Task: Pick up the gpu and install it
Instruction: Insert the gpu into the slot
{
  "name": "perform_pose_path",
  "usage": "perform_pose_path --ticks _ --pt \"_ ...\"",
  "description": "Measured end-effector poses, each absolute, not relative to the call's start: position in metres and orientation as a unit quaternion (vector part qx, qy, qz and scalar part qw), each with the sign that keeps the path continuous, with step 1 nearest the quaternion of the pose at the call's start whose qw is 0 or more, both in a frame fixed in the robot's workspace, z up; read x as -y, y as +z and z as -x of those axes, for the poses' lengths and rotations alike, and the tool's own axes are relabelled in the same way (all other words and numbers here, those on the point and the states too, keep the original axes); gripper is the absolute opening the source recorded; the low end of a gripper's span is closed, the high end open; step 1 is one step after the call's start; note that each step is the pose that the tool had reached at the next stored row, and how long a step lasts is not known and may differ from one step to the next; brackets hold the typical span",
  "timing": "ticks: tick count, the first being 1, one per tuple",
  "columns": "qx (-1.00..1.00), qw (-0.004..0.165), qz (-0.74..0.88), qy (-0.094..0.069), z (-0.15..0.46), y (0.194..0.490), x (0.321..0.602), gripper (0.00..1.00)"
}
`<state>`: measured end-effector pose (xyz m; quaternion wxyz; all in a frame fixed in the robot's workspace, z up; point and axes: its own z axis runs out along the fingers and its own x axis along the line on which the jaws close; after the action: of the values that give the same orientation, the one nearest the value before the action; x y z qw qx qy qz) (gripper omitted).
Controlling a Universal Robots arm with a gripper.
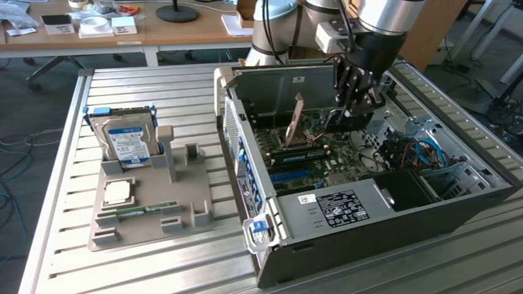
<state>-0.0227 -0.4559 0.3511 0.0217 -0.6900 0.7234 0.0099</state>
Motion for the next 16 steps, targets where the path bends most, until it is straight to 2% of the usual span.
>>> perform_pose_path --ticks 16 --pt "-0.721 0.023 0.693 0.009 0.041 0.343 0.462 0.27"
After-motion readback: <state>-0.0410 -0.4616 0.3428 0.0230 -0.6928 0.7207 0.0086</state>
